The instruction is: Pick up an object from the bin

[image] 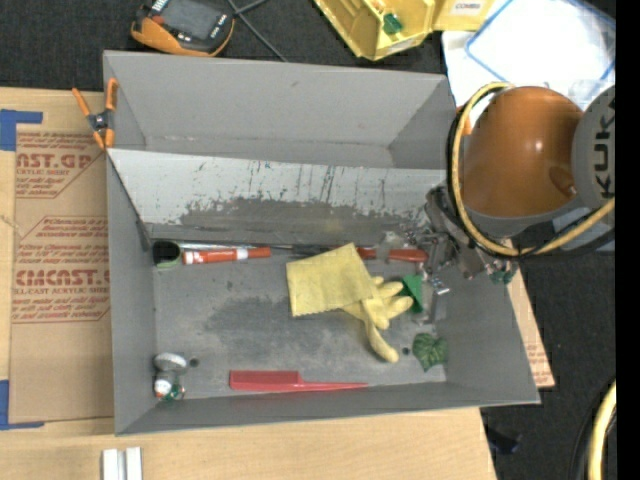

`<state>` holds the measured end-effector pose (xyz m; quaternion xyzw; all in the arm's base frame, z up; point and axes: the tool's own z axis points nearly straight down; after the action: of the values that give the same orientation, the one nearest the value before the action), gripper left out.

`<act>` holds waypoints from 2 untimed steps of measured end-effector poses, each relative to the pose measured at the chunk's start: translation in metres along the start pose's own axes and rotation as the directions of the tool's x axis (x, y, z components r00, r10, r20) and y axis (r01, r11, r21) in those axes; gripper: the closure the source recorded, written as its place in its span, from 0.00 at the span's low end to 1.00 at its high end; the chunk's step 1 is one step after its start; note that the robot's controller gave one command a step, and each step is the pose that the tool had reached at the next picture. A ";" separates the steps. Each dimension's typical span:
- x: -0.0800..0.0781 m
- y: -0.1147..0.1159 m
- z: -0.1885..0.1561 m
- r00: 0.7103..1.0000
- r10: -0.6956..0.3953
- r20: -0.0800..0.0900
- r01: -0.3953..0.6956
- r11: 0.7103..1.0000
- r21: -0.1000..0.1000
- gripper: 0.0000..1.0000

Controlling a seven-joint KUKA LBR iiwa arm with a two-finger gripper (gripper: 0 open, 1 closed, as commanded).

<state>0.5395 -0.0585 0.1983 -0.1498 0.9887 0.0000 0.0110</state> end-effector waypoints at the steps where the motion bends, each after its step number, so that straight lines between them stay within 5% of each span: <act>1: -0.002 -0.011 0.044 0.999 0.053 -0.011 -0.053 0.999 0.000 0.00; 2: 0.006 0.035 0.124 0.983 -0.185 -0.001 0.185 0.983 -0.001 0.00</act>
Offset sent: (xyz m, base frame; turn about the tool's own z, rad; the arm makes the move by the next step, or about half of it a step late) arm -0.0141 0.0336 -0.1283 -0.2028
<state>0.5265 -0.0265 0.0744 -0.2410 0.9705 -0.0008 0.0102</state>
